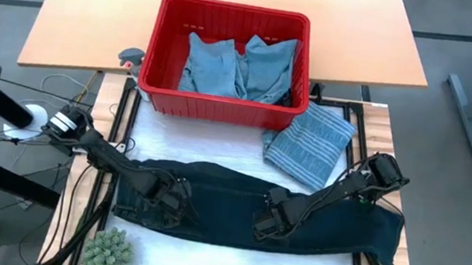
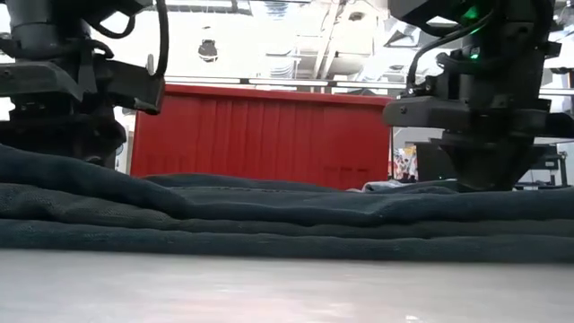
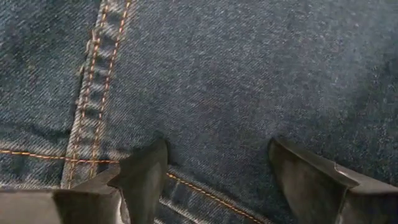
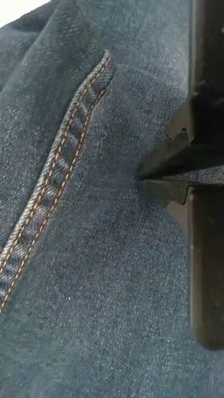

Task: Fold Laundry from Bin
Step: Fold the black pants

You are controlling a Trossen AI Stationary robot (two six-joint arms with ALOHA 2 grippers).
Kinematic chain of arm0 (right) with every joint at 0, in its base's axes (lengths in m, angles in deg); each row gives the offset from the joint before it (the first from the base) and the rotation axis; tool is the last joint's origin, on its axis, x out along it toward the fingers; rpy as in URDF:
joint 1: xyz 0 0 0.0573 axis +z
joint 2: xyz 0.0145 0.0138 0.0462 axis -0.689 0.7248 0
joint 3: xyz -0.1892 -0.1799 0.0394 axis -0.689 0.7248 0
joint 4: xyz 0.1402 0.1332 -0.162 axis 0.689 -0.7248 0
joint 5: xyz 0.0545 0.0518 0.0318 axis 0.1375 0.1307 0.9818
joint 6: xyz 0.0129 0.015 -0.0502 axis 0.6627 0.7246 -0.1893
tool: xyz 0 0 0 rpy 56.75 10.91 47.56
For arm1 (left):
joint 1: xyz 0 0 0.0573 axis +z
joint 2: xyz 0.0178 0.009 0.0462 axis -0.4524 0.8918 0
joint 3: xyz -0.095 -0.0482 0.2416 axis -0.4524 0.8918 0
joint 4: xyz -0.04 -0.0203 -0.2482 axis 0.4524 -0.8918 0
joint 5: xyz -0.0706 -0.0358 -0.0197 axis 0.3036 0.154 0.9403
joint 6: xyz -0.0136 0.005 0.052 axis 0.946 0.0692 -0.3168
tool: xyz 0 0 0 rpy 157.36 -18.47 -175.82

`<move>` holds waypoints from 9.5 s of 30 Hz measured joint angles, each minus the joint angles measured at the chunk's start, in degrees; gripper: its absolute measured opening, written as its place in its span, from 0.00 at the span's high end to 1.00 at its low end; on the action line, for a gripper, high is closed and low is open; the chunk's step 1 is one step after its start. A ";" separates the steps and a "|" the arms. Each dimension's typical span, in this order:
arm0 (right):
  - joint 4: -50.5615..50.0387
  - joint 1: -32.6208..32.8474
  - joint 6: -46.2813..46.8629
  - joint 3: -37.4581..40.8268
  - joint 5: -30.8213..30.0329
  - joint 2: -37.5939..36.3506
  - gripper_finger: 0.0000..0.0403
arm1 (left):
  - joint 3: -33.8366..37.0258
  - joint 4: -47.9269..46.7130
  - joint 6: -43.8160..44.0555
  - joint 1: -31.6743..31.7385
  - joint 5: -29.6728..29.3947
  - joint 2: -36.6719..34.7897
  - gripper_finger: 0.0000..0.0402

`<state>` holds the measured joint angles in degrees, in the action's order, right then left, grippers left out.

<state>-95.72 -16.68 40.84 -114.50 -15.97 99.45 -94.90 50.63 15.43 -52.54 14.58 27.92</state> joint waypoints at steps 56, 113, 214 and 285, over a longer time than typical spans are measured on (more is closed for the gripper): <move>-26.74 30.36 -37.32 6.33 22.31 -11.38 0.37 | 0.87 -10.46 0.11 -0.22 4.08 -4.99 0.32; -1.45 2.24 -65.26 -16.63 -5.23 -7.91 0.92 | 0.87 -7.10 -1.01 -0.27 1.98 -5.02 0.32; 27.50 15.87 34.23 34.99 -3.98 -29.29 0.40 | 0.87 -2.56 -1.86 -0.01 2.30 -4.99 0.32; 69.53 -6.49 -29.16 7.72 -1.86 -20.15 0.94 | 0.92 14.24 -7.96 8.89 2.48 -4.93 0.32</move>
<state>-26.19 -23.17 11.68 -106.78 -17.83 79.30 -93.98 64.86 7.48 -43.65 17.06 23.00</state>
